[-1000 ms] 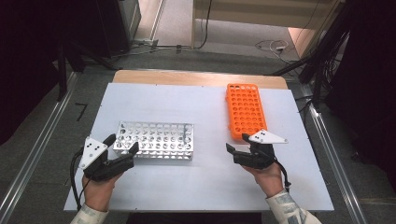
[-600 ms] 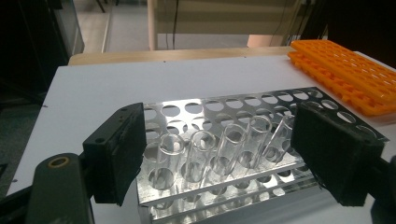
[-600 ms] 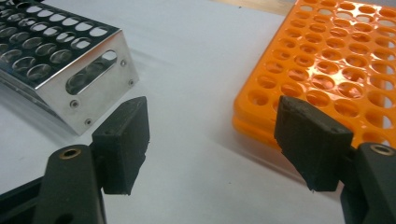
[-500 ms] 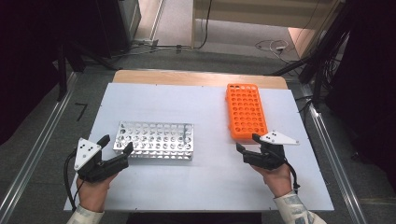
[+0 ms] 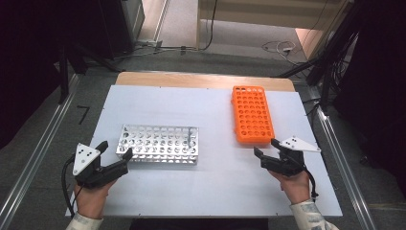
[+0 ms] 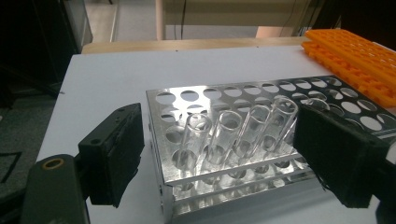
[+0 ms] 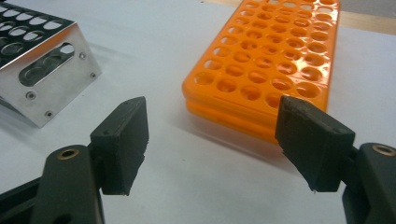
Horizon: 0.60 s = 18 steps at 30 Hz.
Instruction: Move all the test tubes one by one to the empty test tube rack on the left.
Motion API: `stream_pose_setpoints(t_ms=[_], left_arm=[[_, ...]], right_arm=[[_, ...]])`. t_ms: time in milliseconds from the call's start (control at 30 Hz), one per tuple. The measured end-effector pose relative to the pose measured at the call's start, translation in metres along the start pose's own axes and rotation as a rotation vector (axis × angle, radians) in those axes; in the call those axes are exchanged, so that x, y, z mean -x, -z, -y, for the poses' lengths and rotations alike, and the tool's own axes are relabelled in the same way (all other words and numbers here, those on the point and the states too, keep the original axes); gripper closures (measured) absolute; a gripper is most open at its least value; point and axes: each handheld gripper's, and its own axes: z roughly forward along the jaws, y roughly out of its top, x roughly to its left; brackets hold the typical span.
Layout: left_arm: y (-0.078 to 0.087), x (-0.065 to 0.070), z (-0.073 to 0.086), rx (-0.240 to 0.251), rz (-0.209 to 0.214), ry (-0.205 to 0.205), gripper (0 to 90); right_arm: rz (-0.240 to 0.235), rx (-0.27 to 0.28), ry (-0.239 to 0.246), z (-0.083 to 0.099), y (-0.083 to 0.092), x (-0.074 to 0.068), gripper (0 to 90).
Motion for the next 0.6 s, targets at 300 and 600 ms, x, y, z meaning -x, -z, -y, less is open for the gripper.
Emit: stream_pose_setpoints(t_ms=[300, 600], left_arm=[[0.000, -0.005, 0.003, -0.015, -0.020, 0.000, 15.3], [0.001, -0.012, 0.007, -0.030, -0.042, 0.003, 14.4]], right_arm=[[0.040, 0.005, -0.025, 0.007, 0.012, 0.017, 23.7], [0.077, -0.002, -0.048, 0.014, 0.019, 0.031, 23.3]])
